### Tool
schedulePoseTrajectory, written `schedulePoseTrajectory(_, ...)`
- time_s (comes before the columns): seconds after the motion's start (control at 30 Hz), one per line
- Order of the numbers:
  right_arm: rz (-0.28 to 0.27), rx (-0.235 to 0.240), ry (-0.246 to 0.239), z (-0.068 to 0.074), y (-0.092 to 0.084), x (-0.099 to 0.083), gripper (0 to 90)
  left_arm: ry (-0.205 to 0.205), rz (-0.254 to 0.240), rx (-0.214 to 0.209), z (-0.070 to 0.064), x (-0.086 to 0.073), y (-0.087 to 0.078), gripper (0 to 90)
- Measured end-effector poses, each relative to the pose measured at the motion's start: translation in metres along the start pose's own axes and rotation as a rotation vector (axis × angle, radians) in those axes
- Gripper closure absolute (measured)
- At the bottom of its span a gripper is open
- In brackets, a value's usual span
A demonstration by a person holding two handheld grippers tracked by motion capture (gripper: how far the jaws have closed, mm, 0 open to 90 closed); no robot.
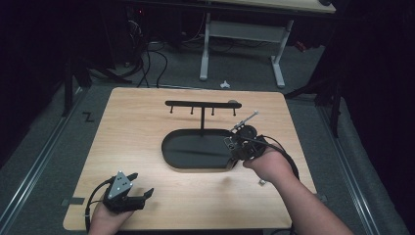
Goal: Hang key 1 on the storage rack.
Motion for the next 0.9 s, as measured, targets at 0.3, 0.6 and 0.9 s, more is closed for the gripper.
schedulePoseTrajectory(0.3, -0.019, -0.003, 0.005, -0.008, -0.002, 0.018, 81.2, -0.029, -0.001, 0.036, 0.006, -0.010, -0.013, 20.7)
schedulePoseTrajectory(0.6, -0.038, -0.001, 0.005, -0.009, -0.003, 0.037, 81.2, -0.037, 0.000, 0.037, 0.007, -0.012, -0.015, 20.5)
schedulePoseTrajectory(0.9, -0.047, -0.001, 0.009, -0.010, -0.004, 0.054, 81.2, -0.025, 0.007, 0.025, 0.005, -0.011, -0.012, 20.5)
Point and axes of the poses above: each handheld gripper's, and its own axes: y roughly forward along the jaws, x roughly out of its top, z roughly to its left, the point moved 4 cm from there along y, roughly forward along the jaws, and after that the axes turned 2 degrees about y, right-handed, at the moved point
